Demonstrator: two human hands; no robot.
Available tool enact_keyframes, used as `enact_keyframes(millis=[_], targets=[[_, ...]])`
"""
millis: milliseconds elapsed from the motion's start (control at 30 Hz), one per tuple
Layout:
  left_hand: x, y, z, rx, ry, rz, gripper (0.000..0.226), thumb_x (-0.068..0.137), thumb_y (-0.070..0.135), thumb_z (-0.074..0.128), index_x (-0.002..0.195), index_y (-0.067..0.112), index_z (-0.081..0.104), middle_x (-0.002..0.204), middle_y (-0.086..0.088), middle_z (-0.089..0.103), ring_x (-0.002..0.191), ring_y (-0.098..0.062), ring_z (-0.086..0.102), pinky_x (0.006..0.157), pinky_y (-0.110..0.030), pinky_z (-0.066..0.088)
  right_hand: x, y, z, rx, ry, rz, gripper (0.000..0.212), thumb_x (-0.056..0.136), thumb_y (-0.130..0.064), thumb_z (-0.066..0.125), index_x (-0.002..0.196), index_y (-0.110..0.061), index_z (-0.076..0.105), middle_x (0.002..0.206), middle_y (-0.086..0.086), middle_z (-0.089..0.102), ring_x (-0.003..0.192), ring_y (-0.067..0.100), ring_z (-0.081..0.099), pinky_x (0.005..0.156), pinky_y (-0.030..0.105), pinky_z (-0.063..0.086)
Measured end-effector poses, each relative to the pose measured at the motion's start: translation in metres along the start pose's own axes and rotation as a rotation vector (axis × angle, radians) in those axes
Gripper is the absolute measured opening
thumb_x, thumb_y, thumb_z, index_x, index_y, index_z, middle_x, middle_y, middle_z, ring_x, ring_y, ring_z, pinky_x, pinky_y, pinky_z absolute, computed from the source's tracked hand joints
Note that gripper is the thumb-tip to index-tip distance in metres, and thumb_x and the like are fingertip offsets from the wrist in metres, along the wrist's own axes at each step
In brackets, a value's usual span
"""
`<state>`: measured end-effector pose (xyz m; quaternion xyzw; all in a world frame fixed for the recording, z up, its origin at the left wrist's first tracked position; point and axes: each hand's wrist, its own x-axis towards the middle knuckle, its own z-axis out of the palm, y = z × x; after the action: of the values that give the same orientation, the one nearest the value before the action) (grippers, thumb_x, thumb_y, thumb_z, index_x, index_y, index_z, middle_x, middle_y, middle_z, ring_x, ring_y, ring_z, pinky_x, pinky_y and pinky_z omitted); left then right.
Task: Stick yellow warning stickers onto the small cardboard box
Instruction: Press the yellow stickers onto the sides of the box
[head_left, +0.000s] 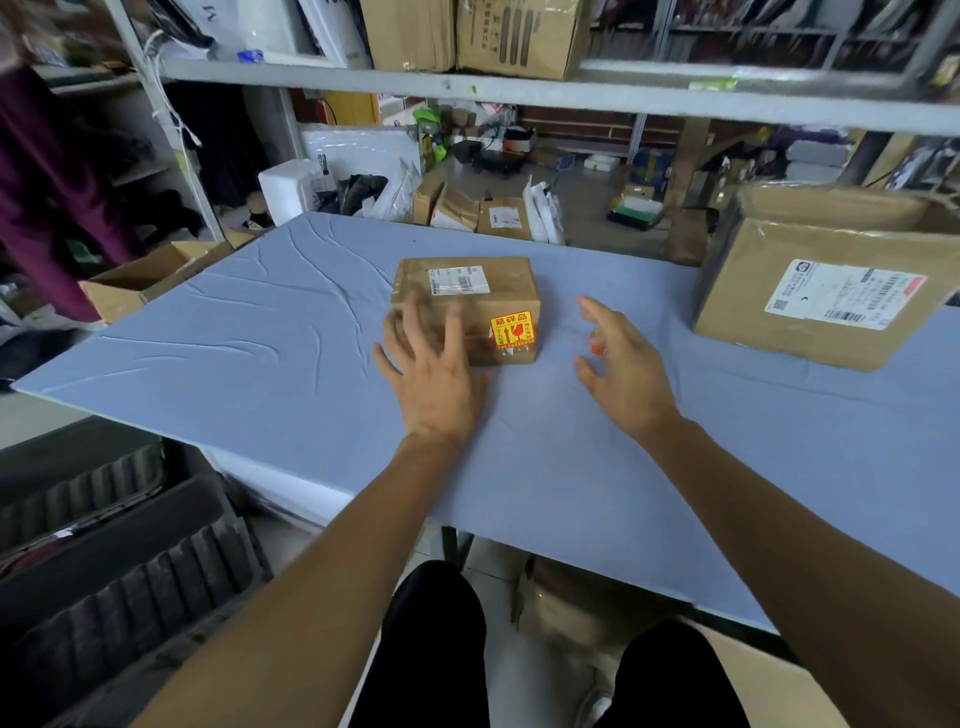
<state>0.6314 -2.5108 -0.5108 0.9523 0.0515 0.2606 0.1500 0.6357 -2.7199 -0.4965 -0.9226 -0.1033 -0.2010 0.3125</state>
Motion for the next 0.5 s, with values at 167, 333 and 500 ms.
enact_keyframes(millis=[167,333,500], targets=[[-0.033,0.046,0.008,-0.184,-0.402,0.233,0.048,0.093,0.030,0.056,0.139,0.019,0.049,0.139,-0.013,0.052,0.130,-0.038,0.044,0.105,-0.044,0.040,-0.039,0.031,-0.019,-0.232,-0.051,0.073,0.041,0.086,-0.034,0.054,0.115,-0.011,0.070,0.119,0.012,0.070,0.110,0.035,0.063,0.098,0.037,0.042],[-0.044,0.098,0.022,-0.333,-0.541,0.468,0.043,0.090,0.019,0.058,0.133,0.014,0.057,0.123,-0.018,0.064,0.117,-0.039,0.055,0.100,-0.035,0.033,-0.057,0.025,-0.026,-0.132,-0.079,0.100,0.021,0.083,-0.014,0.058,0.088,-0.007,0.077,0.092,0.017,0.075,0.090,0.034,0.069,0.081,0.034,0.045],[-0.043,0.100,0.020,-0.502,-0.496,0.495,0.021,0.088,0.022,0.063,0.099,0.009,0.074,0.102,-0.017,0.074,0.099,-0.035,0.063,0.087,-0.033,0.036,-0.069,0.021,-0.032,0.295,0.026,0.310,0.027,0.076,0.008,0.067,0.081,-0.019,0.069,0.096,0.015,0.070,0.076,0.022,0.066,0.074,0.030,0.050]])
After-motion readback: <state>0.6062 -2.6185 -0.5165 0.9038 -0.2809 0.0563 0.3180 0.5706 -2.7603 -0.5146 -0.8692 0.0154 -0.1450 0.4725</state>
